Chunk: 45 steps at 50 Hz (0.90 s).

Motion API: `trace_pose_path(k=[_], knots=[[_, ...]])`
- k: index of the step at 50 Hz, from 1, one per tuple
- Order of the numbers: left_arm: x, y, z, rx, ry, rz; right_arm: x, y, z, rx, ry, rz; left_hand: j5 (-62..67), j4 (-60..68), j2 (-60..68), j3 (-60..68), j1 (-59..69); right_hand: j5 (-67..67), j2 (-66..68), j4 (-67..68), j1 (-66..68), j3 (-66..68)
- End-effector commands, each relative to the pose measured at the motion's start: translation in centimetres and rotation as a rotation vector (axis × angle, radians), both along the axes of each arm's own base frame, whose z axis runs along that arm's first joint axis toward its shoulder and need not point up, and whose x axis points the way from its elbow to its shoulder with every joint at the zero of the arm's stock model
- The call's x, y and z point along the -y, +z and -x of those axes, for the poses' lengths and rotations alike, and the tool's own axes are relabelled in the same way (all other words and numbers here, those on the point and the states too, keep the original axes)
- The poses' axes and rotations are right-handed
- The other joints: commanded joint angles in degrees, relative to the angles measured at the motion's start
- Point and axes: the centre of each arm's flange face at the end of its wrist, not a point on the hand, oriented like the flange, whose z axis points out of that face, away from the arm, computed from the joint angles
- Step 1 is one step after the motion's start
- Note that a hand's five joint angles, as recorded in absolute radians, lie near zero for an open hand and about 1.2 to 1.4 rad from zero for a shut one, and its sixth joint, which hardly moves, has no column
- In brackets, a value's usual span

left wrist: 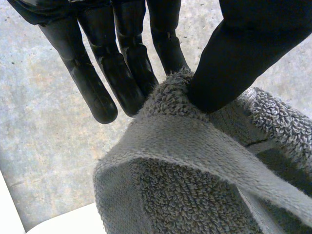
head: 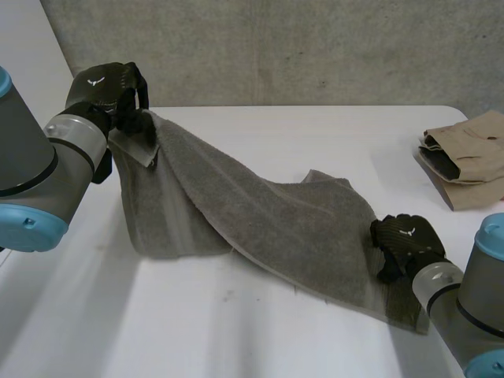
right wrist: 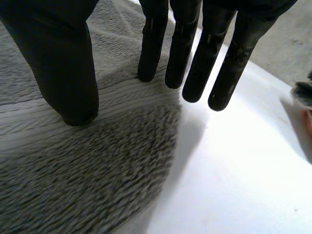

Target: Fold the laundry.

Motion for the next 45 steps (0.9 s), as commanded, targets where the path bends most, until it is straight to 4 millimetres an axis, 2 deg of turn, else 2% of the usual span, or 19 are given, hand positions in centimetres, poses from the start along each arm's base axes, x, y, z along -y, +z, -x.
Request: trace_pose_path(k=[1, 3, 10, 18, 31, 45], knots=[[0.1, 0.0, 0.0, 0.001, 0.001, 0.001, -0.9, 0.8, 0.0, 0.005, 0.018, -0.032, 14.76, 11.09, 11.15, 11.49, 13.66, -24.21, -24.65, -25.03, -19.13, -24.91], [0.1, 0.0, 0.0, 0.001, 0.001, 0.001, -1.3, 1.4, 0.0, 0.007, 0.031, -0.034, 14.76, 11.09, 11.15, 11.49, 13.66, -29.21, -29.65, -30.03, -24.14, -29.91], [0.1, -0.1, -0.1, 0.002, 0.003, -0.002, -3.0, 2.5, 0.5, 0.010, 0.089, -0.058, 14.76, 11.09, 11.15, 11.49, 13.66, -28.79, -29.23, -29.61, -23.72, -29.49], [0.1, -0.1, -0.1, 0.002, 0.003, -0.003, -4.7, 1.4, 1.0, -0.018, 0.152, -0.100, 14.76, 11.09, 11.15, 11.49, 13.66, -22.26, -22.69, -23.07, -17.18, -22.95], [0.1, -0.4, -0.1, 0.003, 0.001, -0.011, -3.5, -0.5, 0.5, -0.028, 0.170, -0.058, 14.76, 11.09, 11.15, 11.49, 13.66, -7.10, -7.54, -7.92, -2.03, -7.80], [0.0, -0.6, -0.1, 0.004, 0.000, -0.017, -3.0, -1.1, 0.6, -0.078, 0.180, -0.042, 14.76, 11.09, 11.15, 11.49, 13.66, -6.42, -6.86, -7.24, -1.34, -7.12]])
